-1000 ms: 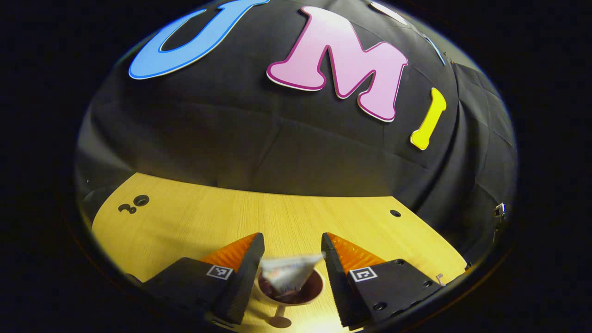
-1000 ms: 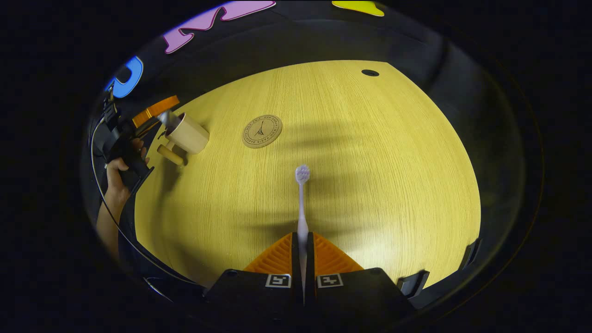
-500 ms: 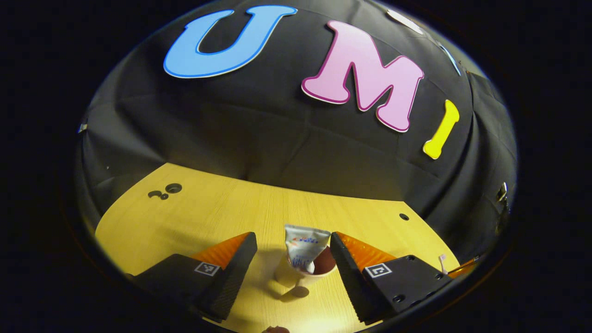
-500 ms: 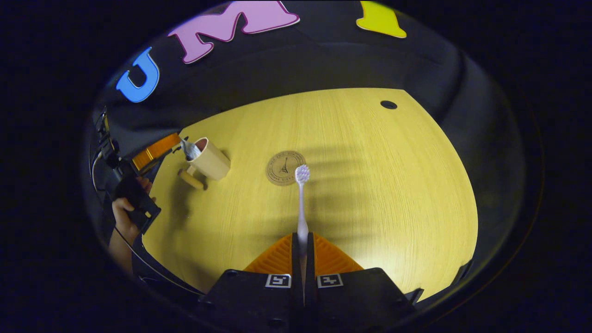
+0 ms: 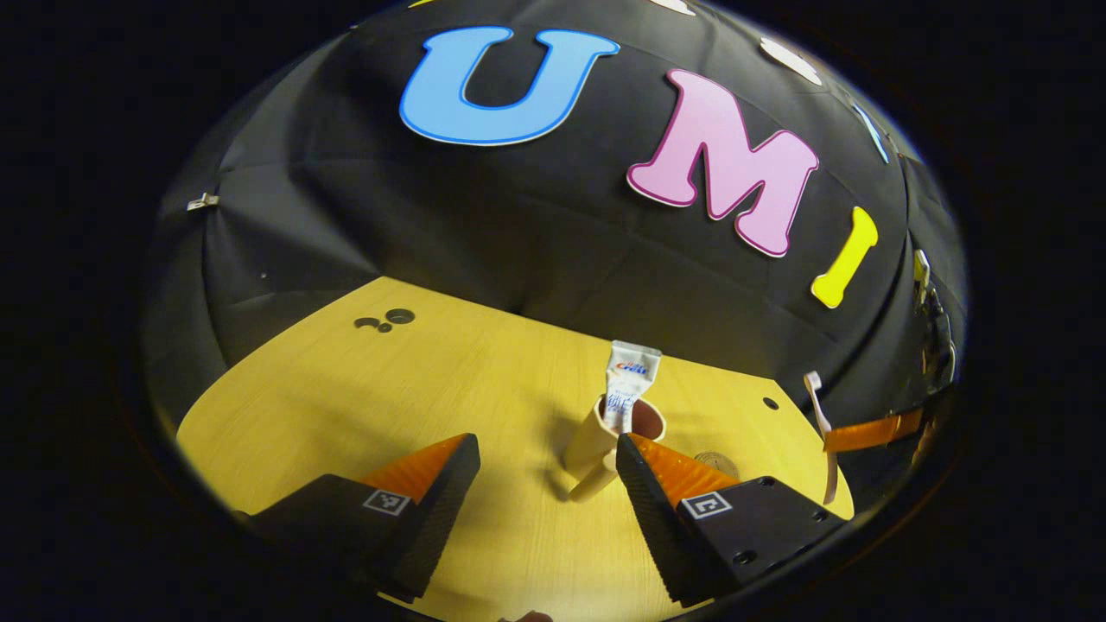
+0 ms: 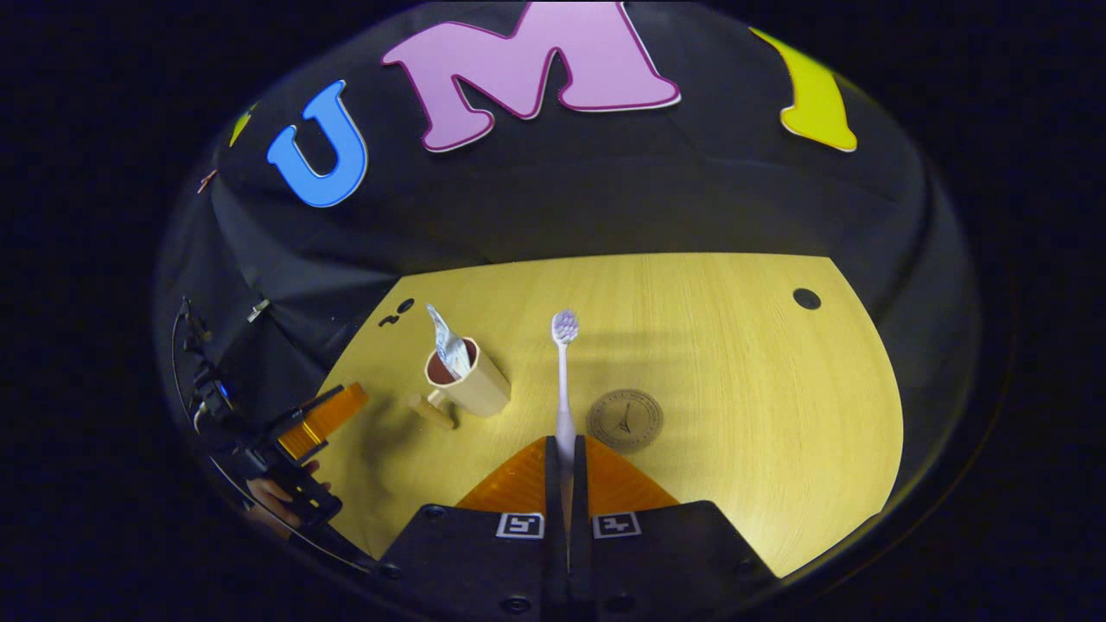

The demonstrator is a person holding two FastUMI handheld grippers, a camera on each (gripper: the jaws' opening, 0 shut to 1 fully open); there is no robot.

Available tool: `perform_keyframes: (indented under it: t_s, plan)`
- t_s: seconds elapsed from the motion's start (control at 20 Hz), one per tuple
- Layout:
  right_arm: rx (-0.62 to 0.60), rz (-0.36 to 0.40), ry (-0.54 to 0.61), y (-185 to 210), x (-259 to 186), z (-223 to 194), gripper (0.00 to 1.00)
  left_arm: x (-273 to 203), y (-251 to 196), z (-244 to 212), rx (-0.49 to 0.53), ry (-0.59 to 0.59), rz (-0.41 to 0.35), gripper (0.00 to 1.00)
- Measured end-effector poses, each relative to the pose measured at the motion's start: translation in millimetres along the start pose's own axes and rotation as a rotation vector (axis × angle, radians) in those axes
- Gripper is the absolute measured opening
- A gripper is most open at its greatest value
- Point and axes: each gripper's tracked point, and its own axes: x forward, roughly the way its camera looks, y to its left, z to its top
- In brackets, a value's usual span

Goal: Put the toothbrush and toothpaste on the desktop into the cup, then pick up the cup and place it on the coaster on the desktop.

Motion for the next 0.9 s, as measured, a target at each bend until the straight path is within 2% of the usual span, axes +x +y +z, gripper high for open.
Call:
perform_keyframes:
  t_s: [0.2, 0.6, 0.9]
  plan:
    - [-0.016, 0.039, -0.057, 27.5, 19.7, 24.7, 0.05, -31.8, 14.7, -13.3, -0.04, 0.011, 0.032, 0.98]
    - [-0.031, 0.121, -0.219, 86.6, 61.8, 76.6, 0.05, -70.4, 29.1, -31.0, -0.021, 0.037, 0.062, 0.98]
    - [0.054, 0.137, -0.311, 105.8, 107.1, 103.9, 0.05, -79.2, 25.8, -32.7, 0.018, 0.042, 0.045, 0.98]
